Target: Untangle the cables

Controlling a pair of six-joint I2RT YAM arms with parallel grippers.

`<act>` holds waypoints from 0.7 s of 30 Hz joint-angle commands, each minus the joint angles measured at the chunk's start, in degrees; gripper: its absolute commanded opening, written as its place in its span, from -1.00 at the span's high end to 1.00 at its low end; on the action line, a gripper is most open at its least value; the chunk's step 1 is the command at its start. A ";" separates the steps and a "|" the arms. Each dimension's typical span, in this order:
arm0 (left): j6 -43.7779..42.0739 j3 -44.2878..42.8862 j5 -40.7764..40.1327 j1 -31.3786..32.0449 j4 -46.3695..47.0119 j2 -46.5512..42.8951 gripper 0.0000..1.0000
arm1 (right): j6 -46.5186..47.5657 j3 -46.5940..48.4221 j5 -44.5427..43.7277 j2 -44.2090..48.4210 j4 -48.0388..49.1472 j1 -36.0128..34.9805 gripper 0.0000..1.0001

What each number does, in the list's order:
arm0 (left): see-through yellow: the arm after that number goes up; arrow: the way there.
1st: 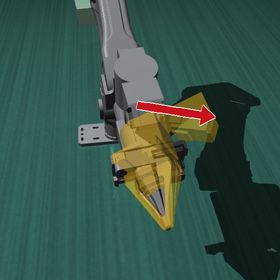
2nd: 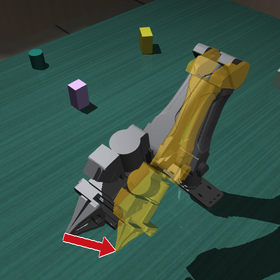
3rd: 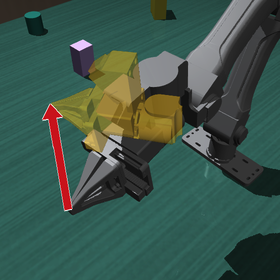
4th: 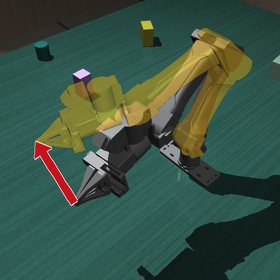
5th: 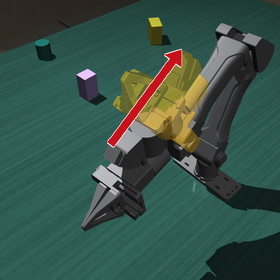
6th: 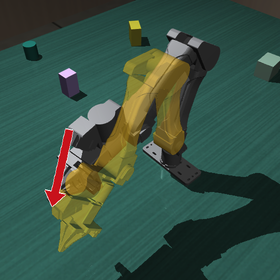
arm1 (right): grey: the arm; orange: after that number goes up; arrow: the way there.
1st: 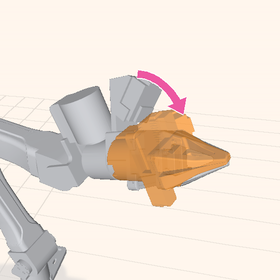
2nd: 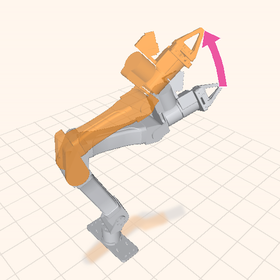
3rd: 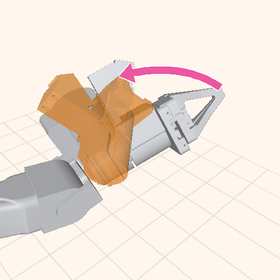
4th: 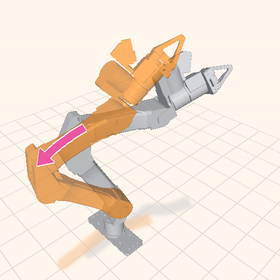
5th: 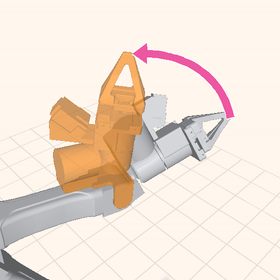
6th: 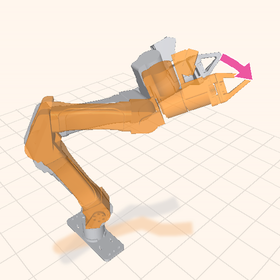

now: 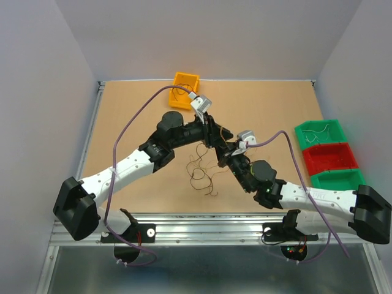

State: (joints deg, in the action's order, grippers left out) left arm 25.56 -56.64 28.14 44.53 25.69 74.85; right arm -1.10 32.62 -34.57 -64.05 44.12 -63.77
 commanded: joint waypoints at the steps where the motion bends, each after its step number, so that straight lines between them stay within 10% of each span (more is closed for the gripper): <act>1: -4.90 -3.47 -2.90 -2.95 -2.05 1.52 -0.22 | -0.21 -1.68 -3.74 4.63 4.05 0.13 0.99; 3: -3.77 -2.69 -4.93 -5.50 -1.70 1.79 -0.80 | -0.57 -2.30 -7.96 6.21 4.05 0.13 0.99; 6: -2.97 -2.24 -4.07 -8.22 -0.73 1.44 -0.98 | -0.74 -2.65 -15.58 7.53 4.13 0.13 0.99; 21: -21.95 -3.47 9.38 -9.64 -4.25 2.58 -0.98 | 3.56 -6.16 -48.65 20.17 3.69 14.27 0.99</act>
State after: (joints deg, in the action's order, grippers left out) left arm 7.86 -58.24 34.30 35.00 19.88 77.58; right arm -0.21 27.79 -73.25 -49.54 44.29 -53.21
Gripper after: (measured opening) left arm 0.986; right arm 0.014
